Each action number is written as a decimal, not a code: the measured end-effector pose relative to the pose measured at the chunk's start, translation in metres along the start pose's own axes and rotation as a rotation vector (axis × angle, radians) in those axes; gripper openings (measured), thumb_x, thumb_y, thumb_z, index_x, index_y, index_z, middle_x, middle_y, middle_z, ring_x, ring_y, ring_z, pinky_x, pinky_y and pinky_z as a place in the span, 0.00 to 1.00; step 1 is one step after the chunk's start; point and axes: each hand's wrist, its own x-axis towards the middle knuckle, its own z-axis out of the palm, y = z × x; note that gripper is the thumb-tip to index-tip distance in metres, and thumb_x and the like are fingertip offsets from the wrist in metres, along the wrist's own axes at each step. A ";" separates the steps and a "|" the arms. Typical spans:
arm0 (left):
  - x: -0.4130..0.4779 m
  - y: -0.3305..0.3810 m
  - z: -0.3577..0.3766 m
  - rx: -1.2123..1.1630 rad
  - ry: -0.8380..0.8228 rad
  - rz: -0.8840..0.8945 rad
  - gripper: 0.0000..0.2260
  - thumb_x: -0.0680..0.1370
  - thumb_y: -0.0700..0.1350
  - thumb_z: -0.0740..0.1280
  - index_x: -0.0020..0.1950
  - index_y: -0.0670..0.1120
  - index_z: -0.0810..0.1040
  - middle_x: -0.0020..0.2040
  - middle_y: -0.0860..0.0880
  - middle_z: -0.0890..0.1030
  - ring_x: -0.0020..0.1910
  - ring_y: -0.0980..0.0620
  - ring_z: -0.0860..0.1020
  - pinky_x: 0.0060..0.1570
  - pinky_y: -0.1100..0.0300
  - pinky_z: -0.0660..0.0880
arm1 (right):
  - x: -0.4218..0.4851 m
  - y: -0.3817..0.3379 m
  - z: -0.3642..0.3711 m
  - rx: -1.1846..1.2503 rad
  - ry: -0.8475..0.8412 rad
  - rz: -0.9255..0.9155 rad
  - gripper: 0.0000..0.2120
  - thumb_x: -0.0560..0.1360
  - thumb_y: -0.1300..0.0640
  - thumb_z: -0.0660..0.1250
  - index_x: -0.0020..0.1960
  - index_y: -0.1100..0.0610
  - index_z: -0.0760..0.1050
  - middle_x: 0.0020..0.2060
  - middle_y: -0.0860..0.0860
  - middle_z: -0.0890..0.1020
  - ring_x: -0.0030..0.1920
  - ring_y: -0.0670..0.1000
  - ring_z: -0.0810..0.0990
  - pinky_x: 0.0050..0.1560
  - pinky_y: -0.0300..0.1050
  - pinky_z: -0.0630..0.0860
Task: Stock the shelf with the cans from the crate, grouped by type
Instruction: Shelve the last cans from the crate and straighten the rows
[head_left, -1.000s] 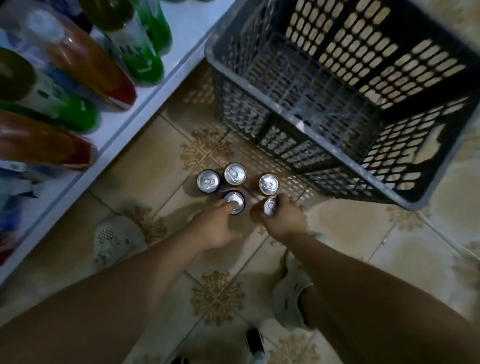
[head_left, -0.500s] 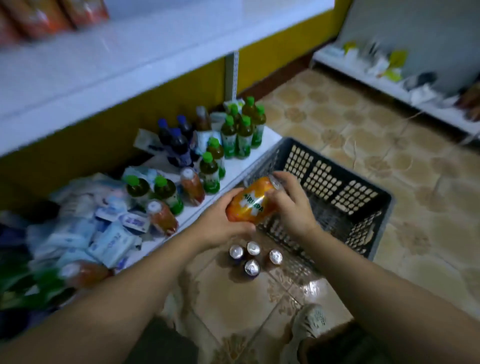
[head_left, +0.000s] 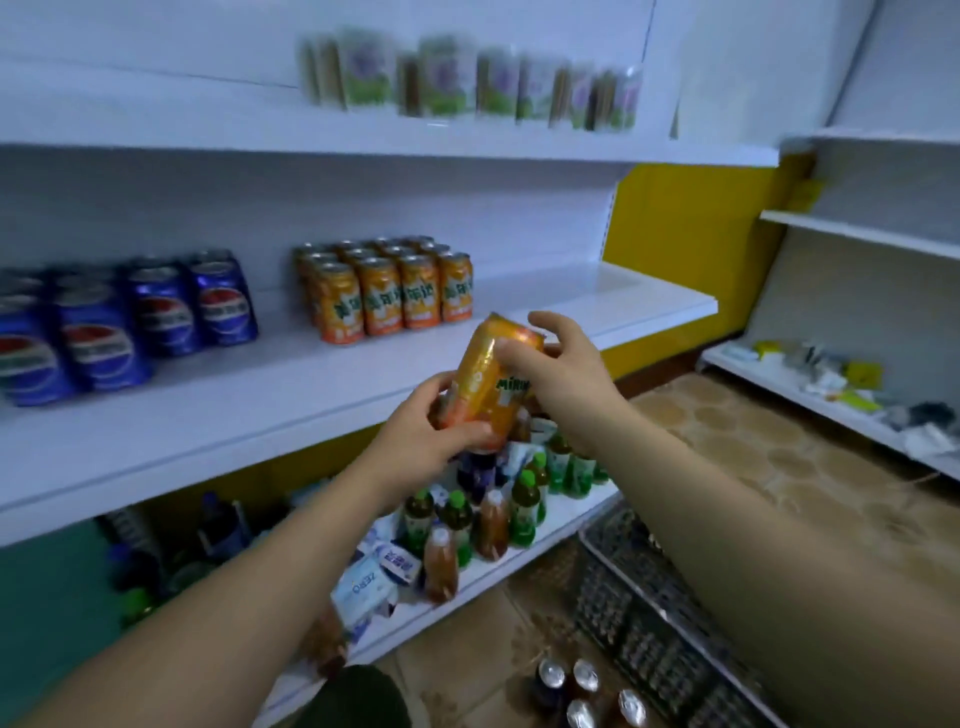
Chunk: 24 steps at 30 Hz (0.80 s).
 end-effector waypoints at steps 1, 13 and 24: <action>-0.005 0.004 -0.011 -0.036 0.000 -0.022 0.25 0.72 0.40 0.73 0.67 0.49 0.68 0.54 0.47 0.79 0.52 0.46 0.80 0.55 0.49 0.78 | 0.001 -0.008 0.010 0.018 -0.026 -0.021 0.27 0.74 0.47 0.71 0.69 0.47 0.66 0.52 0.49 0.77 0.48 0.48 0.80 0.42 0.42 0.78; -0.009 -0.006 -0.122 0.594 0.158 -0.049 0.35 0.73 0.56 0.71 0.75 0.52 0.59 0.68 0.51 0.71 0.64 0.53 0.71 0.59 0.59 0.70 | 0.041 -0.029 0.115 -0.016 -0.192 -0.070 0.31 0.73 0.53 0.72 0.72 0.49 0.62 0.52 0.45 0.74 0.55 0.51 0.78 0.55 0.54 0.80; 0.049 -0.070 -0.196 1.272 0.080 -0.442 0.35 0.74 0.72 0.45 0.78 0.58 0.47 0.79 0.54 0.45 0.78 0.50 0.44 0.71 0.35 0.42 | 0.127 0.009 0.161 -0.166 -0.276 -0.111 0.28 0.75 0.60 0.69 0.70 0.46 0.61 0.63 0.49 0.71 0.62 0.52 0.72 0.61 0.51 0.73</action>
